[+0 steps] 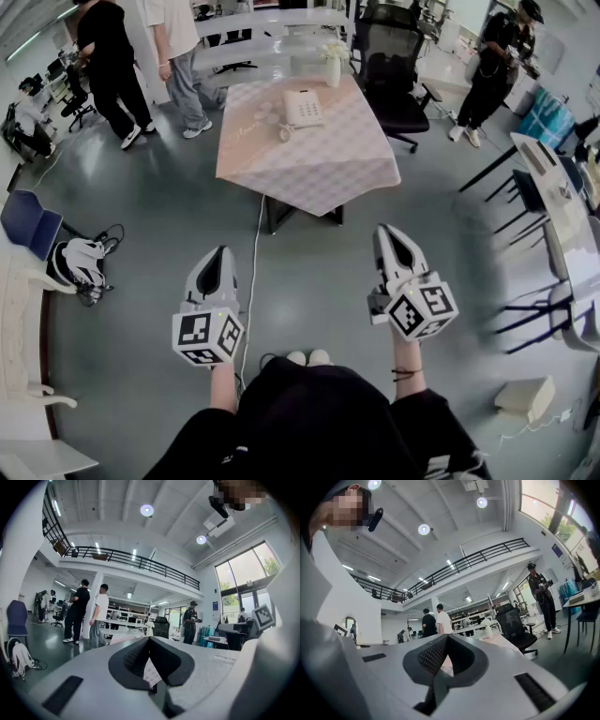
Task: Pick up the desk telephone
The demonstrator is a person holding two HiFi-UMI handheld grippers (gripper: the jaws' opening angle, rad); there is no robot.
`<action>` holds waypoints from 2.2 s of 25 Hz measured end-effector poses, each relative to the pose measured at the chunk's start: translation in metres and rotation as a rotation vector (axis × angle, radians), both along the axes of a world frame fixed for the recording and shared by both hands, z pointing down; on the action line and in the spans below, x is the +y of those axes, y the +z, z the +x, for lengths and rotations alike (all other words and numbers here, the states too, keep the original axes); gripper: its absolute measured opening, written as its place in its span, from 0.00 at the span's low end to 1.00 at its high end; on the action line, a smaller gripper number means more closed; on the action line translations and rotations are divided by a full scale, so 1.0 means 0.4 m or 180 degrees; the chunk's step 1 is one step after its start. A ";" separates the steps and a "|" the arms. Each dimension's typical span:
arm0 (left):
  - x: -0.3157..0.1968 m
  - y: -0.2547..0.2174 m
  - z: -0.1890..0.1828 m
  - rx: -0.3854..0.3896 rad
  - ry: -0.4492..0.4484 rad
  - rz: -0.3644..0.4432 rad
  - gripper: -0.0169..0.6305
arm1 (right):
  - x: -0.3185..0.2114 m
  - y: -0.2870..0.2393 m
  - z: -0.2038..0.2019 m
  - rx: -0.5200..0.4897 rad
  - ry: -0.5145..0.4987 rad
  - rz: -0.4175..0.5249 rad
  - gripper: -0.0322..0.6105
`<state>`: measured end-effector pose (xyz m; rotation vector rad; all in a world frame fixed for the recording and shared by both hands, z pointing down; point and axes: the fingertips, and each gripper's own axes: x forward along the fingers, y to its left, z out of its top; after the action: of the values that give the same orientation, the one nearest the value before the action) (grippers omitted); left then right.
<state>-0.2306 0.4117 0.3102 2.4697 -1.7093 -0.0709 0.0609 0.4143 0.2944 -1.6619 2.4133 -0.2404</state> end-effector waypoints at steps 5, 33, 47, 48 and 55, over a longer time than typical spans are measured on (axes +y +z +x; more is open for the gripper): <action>-0.001 -0.001 0.013 -0.0008 -0.0009 0.0007 0.02 | -0.001 0.003 0.016 -0.0007 -0.0001 0.0001 0.04; -0.078 0.030 0.123 -0.0113 -0.0177 -0.0086 0.02 | -0.135 0.050 0.125 -0.0111 -0.0194 -0.0107 0.04; -0.298 0.071 0.138 -0.0059 -0.0194 -0.0162 0.02 | -0.361 0.095 0.142 -0.0273 -0.0160 -0.0225 0.04; -0.319 0.074 0.134 -0.0067 -0.0187 -0.0176 0.02 | -0.382 0.098 0.135 -0.0281 -0.0164 -0.0237 0.04; -0.454 0.090 0.120 -0.0060 -0.0145 -0.0255 0.02 | -0.521 0.116 0.104 -0.0292 -0.0163 -0.0325 0.04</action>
<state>-0.1826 0.2302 0.3461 2.3822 -1.7406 0.0162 0.1026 0.2059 0.3410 -1.5939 2.4147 -0.4448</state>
